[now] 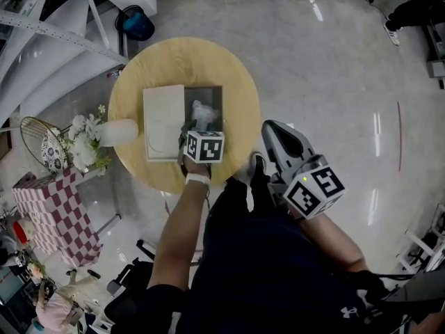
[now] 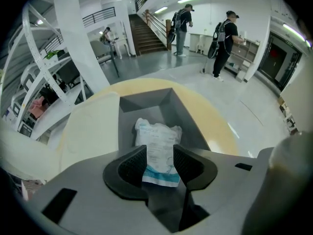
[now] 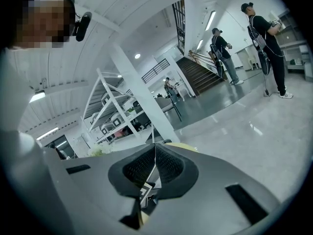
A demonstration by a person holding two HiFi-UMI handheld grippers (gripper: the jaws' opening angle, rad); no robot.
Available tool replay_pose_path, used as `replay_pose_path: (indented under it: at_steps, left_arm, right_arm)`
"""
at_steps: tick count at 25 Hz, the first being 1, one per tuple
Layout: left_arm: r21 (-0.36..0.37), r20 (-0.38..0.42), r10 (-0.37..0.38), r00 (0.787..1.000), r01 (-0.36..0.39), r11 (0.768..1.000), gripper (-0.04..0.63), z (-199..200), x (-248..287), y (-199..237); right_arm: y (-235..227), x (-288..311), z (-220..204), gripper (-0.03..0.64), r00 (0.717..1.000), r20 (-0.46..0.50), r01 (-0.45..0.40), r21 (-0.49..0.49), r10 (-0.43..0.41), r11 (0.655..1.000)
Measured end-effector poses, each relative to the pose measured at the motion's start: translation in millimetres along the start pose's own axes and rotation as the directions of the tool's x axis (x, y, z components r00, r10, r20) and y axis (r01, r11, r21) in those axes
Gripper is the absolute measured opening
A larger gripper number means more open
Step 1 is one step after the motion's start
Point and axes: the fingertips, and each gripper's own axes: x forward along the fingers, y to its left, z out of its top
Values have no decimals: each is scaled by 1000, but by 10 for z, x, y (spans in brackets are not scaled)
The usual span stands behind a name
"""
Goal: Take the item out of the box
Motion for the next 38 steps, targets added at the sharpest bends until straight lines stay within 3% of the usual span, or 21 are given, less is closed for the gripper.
replay_pose_path:
  at_steps: [6,13,21,29,38]
  left_arm:
    - [89,-98,19,995,-11,996,175,-76,104,-37]
    - [166,-126,26,992,-5,986,115,-80,136,-65]
    - [123,-101,3,995,10,992,41,-81,103,-40]
    - [23,-57,-57,997,58,998,26,-116,-2,-41]
    - [-51,95,-56,994,61,997,25,-9,-344,8]
  right_arm:
    - [-39,7,15,12,1000,1,6,11,-6,1000]
    - [-36,20,-10,12,1000,-9,0,22,0,1000]
    - [-46,29,-5,12,1000,-10,3,20,-3,1000]
    - [29,11,-2,12,1000,-9,-13,12,13,1000]
    - [176,-67,-3,12,999,0,-38,-5,38,999]
